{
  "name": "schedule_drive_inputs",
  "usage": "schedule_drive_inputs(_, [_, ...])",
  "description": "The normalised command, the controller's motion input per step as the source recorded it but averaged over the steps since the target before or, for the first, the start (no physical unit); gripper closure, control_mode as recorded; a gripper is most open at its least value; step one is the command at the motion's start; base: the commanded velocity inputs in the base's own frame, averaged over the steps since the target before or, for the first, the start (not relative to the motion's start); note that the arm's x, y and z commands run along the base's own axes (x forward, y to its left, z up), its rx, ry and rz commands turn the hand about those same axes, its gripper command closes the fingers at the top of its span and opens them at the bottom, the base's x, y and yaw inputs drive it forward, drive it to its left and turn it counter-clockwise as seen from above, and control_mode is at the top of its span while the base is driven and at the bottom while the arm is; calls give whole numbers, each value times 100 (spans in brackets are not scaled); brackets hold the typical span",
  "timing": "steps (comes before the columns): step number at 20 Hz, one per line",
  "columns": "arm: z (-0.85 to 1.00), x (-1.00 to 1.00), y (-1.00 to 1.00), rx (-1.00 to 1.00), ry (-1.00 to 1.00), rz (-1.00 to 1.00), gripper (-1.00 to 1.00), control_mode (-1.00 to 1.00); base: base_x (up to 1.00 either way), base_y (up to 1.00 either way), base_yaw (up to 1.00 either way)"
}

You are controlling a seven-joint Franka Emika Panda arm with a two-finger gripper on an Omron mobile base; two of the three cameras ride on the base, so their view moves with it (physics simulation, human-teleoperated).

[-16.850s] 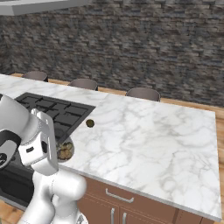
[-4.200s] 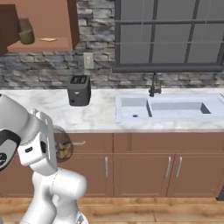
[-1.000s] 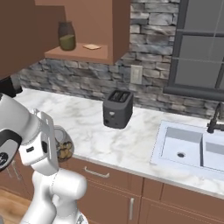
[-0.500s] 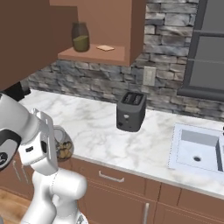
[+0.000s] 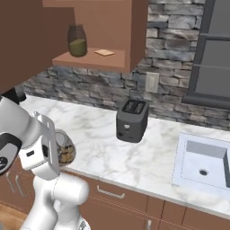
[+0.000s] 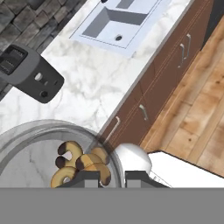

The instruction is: Pick the jar and jar from the dining table and place them in the open cabinet. Close the cabinet after placing the objects.

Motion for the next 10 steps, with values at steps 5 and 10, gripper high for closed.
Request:
schedule_drive_inputs(5, [0, 0, 0, 0, 0, 0, 100, 100, 28, 3, 0])
schedule_drive_inputs(10, [0, 0, 0, 0, 0, 0, 100, 100, 3, 9, 0])
